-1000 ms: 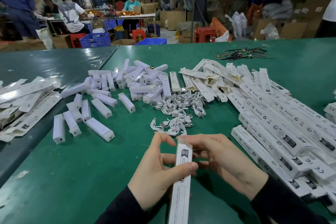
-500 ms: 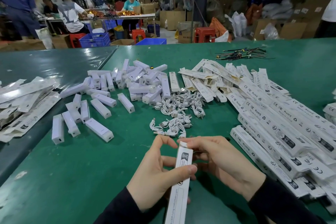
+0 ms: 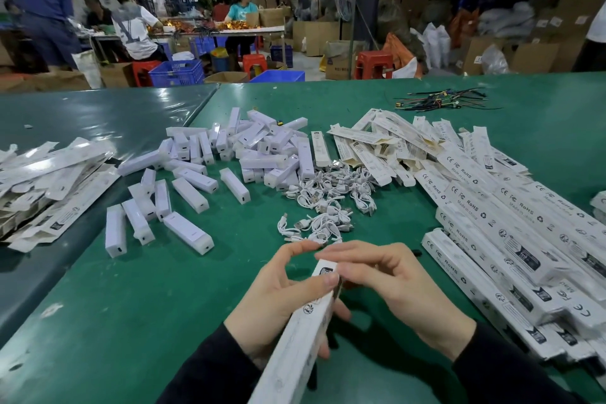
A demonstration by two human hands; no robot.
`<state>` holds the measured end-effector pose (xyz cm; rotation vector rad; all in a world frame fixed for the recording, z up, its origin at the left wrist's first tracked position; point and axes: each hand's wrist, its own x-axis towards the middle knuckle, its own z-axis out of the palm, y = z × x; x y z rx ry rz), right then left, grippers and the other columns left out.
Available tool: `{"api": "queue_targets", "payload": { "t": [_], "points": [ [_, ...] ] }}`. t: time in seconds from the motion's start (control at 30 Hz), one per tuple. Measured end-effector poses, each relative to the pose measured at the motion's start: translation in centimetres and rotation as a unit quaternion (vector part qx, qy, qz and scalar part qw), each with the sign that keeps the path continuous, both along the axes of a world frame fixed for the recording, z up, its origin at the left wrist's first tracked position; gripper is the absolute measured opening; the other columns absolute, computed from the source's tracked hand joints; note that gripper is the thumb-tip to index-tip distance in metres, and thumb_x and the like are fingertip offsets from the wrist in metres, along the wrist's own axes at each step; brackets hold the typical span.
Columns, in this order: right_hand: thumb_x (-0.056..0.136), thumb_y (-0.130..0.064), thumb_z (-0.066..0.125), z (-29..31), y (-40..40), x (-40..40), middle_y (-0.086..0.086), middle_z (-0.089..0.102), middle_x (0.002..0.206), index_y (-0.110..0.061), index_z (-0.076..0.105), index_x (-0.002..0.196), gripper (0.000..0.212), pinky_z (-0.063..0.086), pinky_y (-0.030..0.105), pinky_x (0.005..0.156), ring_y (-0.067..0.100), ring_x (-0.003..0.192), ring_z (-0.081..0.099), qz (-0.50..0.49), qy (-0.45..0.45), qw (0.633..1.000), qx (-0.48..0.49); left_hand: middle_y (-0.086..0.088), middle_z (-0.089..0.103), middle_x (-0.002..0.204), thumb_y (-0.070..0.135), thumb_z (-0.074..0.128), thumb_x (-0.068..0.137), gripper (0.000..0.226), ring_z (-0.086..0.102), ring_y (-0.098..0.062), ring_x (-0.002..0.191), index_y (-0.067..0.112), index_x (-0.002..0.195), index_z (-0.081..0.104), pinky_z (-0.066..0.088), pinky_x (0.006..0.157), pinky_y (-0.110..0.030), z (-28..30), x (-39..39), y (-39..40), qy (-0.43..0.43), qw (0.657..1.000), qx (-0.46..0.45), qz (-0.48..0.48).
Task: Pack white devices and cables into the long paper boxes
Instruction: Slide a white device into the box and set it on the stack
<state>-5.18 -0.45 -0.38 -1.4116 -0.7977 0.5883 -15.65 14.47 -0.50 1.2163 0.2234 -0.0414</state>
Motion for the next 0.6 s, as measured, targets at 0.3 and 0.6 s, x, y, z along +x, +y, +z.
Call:
{"api": "queue_targets", "payload": {
  "t": [0.3,0.6],
  "points": [
    [0.065,-0.023,0.082,-1.1,1.3,-0.4,0.012,0.074,0.092,-0.005,0.054,0.097,0.046,0.054,0.024,0.061,0.019,0.074,0.069,-0.048,0.127,0.991,0.017,-0.015,0.067,0.064,0.06,0.031,0.092,0.06,0.053,-0.019,0.035,0.008,0.101,0.06,0.037,0.033,-0.017,-0.9,0.5,1.6,0.035,0.965,-0.163,0.205],
    [0.073,-0.052,0.069,-0.7,4.1,-1.7,0.006,0.06,0.051,-0.013,0.059,0.057,0.044,0.036,0.018,0.039,0.016,0.041,0.058,-0.054,0.035,0.995,-0.07,-0.007,0.072,0.076,0.045,0.063,0.071,0.04,0.071,-0.023,0.071,0.013,0.095,0.065,0.06,0.063,-0.036,0.3,0.6,3.3,-0.103,0.923,-0.084,0.36]
  ]
}}
